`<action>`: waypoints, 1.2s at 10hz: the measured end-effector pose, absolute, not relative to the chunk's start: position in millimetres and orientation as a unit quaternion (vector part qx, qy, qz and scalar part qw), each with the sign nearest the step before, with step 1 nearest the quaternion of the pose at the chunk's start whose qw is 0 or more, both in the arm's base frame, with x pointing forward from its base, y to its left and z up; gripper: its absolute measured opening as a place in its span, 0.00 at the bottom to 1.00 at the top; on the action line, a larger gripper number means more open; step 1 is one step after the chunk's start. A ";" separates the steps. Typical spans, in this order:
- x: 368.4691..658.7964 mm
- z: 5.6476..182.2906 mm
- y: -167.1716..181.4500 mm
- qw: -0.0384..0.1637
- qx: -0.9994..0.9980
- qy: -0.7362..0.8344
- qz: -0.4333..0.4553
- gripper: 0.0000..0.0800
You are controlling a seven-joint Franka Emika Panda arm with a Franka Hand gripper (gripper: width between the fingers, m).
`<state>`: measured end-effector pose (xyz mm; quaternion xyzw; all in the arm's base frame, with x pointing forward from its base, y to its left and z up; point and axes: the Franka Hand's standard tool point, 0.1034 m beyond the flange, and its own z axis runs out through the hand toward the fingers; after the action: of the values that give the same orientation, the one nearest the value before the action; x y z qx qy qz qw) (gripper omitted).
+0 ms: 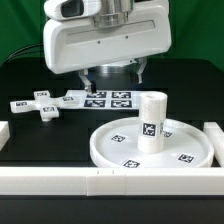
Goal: Assemble round table
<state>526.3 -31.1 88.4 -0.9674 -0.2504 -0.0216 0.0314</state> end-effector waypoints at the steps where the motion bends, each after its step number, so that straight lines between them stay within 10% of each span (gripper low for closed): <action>1: 529.2 89.6 -36.9 0.013 -0.959 -0.280 -0.032 0.81; 3: 528.8 87.9 -44.2 -0.013 -0.943 -0.326 -0.063 0.81; 12: 507.4 79.0 -105.0 -0.016 -0.880 -0.474 -0.038 0.81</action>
Offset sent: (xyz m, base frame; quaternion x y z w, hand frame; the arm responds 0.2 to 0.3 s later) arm 0.0000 0.0000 0.0000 0.0000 0.0000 0.0000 1.0000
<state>507.4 -105.0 79.0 -0.8797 -0.4737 -0.0385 -0.0158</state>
